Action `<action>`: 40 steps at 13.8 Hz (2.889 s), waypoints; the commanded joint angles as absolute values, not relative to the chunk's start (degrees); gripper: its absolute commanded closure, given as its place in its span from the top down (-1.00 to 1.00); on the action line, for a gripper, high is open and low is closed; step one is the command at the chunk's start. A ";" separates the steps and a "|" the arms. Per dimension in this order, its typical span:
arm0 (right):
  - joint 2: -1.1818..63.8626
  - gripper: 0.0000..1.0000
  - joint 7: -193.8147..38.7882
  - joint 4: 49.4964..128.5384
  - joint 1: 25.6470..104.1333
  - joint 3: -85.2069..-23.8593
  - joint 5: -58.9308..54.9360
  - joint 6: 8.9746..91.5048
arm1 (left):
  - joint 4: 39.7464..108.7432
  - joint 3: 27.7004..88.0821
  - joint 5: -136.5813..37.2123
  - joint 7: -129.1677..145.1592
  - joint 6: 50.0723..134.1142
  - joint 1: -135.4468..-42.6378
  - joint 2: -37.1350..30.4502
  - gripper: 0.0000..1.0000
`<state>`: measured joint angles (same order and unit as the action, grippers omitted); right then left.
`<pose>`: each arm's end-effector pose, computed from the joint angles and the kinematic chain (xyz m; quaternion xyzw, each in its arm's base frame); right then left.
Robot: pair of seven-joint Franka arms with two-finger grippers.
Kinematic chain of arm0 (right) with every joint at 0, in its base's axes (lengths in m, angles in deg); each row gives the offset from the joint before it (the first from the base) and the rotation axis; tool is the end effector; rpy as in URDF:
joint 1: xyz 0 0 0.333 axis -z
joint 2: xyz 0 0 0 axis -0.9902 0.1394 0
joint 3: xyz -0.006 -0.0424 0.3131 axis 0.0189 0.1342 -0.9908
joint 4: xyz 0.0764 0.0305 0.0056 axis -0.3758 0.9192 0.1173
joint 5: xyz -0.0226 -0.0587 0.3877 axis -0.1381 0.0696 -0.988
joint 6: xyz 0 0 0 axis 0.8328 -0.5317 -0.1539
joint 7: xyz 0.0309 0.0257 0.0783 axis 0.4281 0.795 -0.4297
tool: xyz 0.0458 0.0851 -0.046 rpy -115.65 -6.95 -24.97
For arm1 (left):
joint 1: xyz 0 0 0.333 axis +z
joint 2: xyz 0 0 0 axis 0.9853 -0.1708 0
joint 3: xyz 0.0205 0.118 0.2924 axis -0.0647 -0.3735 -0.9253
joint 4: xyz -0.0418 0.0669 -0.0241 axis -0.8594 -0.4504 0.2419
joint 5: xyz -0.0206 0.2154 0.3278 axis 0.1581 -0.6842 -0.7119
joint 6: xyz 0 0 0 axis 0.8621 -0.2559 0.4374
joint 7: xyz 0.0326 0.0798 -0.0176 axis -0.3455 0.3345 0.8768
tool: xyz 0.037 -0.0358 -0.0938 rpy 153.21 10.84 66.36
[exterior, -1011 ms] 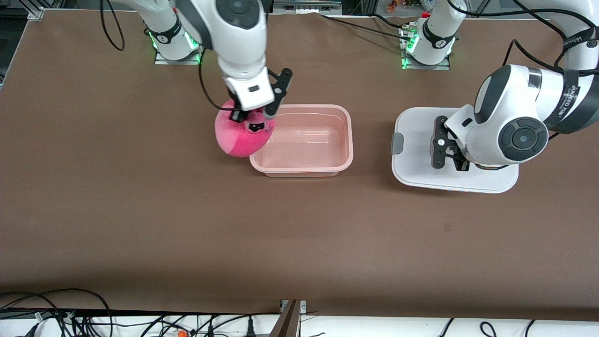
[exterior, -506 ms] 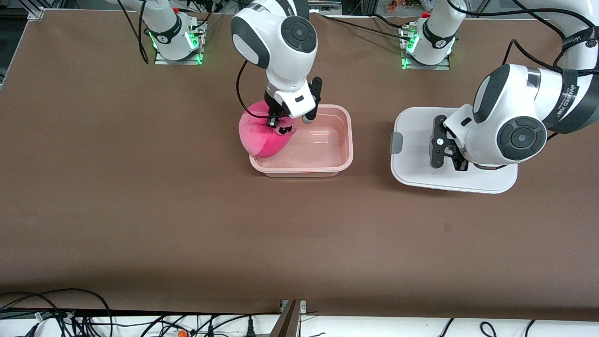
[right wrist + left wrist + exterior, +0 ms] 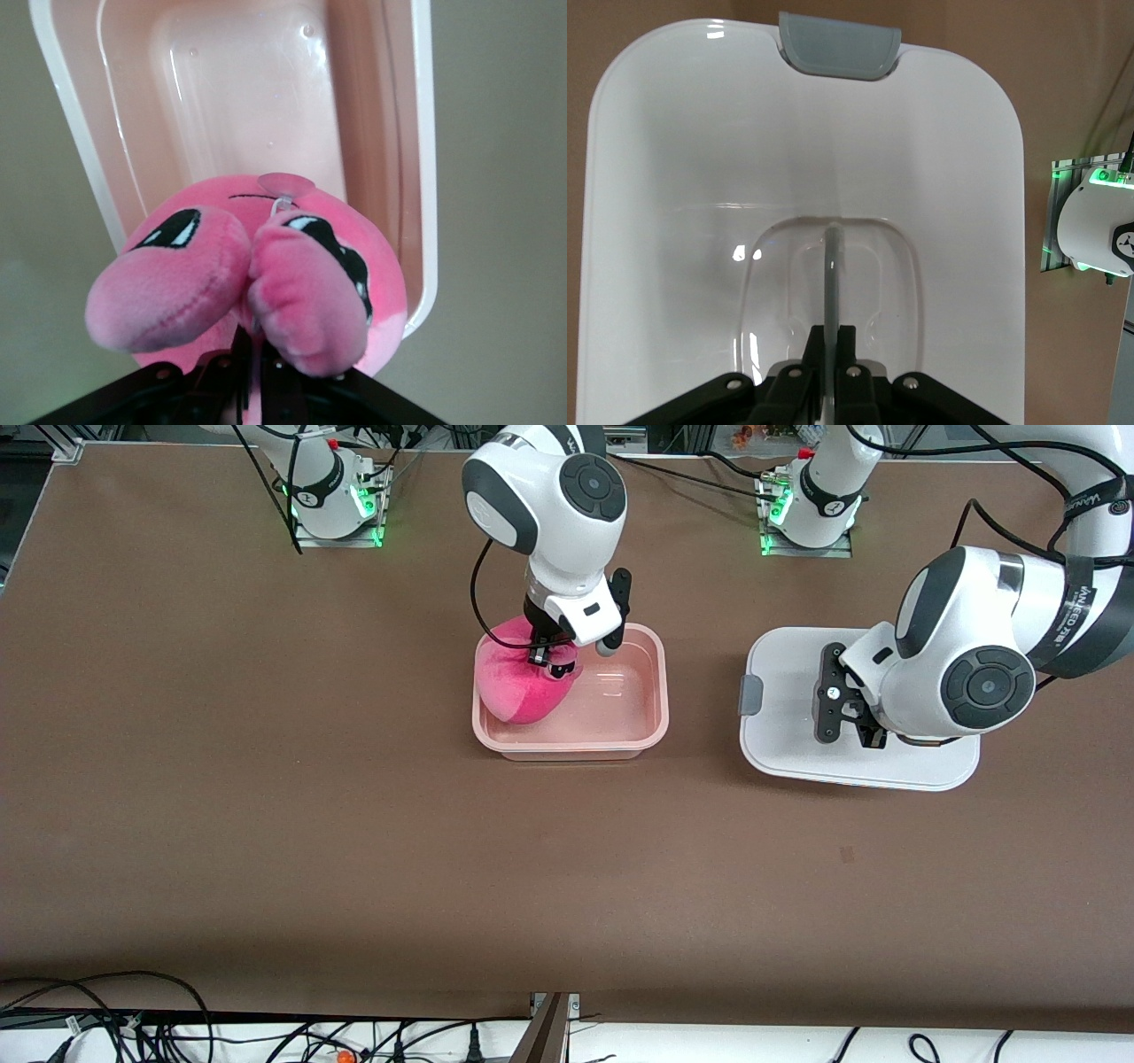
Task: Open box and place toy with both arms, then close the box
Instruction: 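Lower the pink plush toy into the open box with the right gripper, then open the right gripper and withdraw it from the box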
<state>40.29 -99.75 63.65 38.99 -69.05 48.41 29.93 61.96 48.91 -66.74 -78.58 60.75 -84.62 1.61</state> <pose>0.4654 0.5208 0.4121 0.7564 0.6437 -0.0733 0.0902 0.6087 -0.1199 0.4302 0.6636 -0.7221 -0.1825 0.0704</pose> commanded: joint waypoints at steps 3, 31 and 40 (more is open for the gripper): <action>47.33 -1.00 -94.03 61.10 36.38 -68.42 52.16 32.61 | 61.02 49.32 -67.64 -80.02 59.57 -84.30 1.45 -1.00; 7.83 1.00 -73.62 79.42 65.53 -54.53 30.89 25.41 | 54.69 49.41 -53.31 -59.66 74.49 -109.58 -6.46 -1.00; 1.99 1.00 -71.60 84.13 68.63 -52.07 33.97 23.21 | 55.83 49.50 -50.94 -47.32 86.54 -114.35 -11.73 -1.00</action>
<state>2.28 -72.48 83.57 68.41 -51.93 32.99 23.21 57.17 50.25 -52.61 -47.76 84.98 -113.40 -10.36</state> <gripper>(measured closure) 0.000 0.930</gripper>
